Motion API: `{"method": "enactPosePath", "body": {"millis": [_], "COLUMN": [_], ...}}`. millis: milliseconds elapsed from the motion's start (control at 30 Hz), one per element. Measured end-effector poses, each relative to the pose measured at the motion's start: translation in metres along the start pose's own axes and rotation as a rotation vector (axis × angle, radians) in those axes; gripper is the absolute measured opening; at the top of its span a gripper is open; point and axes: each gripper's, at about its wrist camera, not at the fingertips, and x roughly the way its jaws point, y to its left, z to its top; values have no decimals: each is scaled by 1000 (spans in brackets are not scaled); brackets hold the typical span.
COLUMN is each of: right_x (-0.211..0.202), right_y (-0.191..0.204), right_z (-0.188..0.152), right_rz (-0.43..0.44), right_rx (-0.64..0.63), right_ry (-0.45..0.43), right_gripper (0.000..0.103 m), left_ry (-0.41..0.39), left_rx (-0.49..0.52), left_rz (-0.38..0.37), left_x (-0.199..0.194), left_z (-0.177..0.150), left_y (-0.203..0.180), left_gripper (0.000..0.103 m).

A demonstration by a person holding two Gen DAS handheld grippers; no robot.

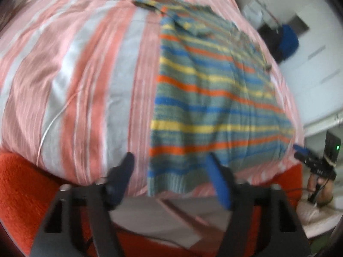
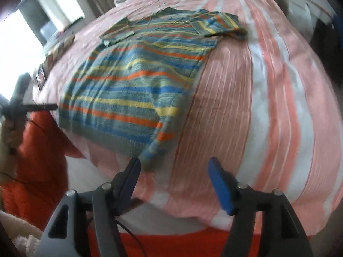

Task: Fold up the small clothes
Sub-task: 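Grasp the hem with both grippers and lift, shaking the sweater flat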

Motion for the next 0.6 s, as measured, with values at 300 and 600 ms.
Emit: {"method": "enactPosePath", "body": {"millis": [300,600], "right_x": [60,2], "right_y": [-10,-4], "right_z": [7,-2], "right_rz": [101,208], "right_rx": [133,239], "right_ry": [133,150], "right_gripper": [40,4], "left_ry": [66,50], "left_rx": [132,136], "left_rz": [149,115], "left_x": [51,-4], "left_z": [-2,-10], "left_y": [-24,-7], "left_gripper": [3,1]}}
